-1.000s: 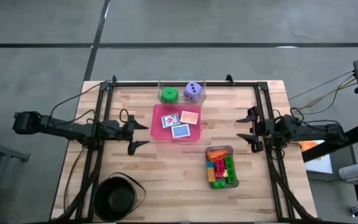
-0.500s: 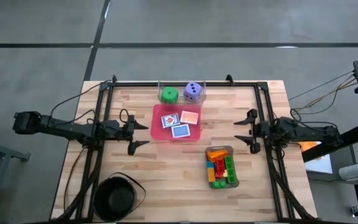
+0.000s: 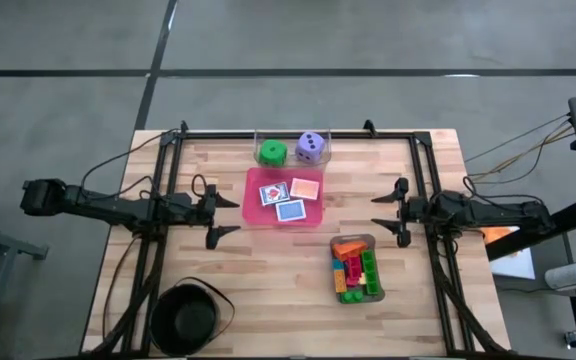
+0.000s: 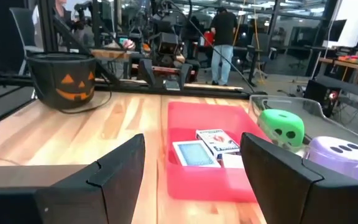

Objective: Pick & Place Toys
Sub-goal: Return to Home Position

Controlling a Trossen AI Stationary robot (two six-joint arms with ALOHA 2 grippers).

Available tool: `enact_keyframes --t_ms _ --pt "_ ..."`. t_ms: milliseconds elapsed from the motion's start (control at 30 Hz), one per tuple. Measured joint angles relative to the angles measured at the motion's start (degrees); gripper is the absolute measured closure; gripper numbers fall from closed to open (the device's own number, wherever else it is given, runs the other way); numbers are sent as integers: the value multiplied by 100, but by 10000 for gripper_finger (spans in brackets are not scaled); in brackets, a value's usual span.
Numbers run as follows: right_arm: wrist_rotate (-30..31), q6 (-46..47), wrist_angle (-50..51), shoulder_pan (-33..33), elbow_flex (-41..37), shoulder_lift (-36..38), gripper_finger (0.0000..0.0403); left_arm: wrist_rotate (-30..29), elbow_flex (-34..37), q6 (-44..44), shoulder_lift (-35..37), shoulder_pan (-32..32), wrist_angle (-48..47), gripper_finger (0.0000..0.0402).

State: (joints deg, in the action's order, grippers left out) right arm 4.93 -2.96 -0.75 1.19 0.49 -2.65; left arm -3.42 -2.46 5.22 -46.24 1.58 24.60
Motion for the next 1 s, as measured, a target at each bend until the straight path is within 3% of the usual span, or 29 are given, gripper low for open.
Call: enact_keyframes --t_ms 233,400,800,900,1000 --pt "24 -2 -30 0 0 -198 142 608 -370 -139 299 -6 -789 60" --pt "33 -2 -58 0 -2 -326 142 627 -609 -241 1334 -26 -1552 59" --pt "26 -7 -92 0 -2 -514 142 668 -367 -250 4145 -39 -3183 59" --pt "24 -7 -93 0 -2 -510 142 670 -367 -329 4633 -39 -3434 59" --pt "18 -9 -92 3 -2 -510 142 671 -358 -335 4603 -42 -3512 59"
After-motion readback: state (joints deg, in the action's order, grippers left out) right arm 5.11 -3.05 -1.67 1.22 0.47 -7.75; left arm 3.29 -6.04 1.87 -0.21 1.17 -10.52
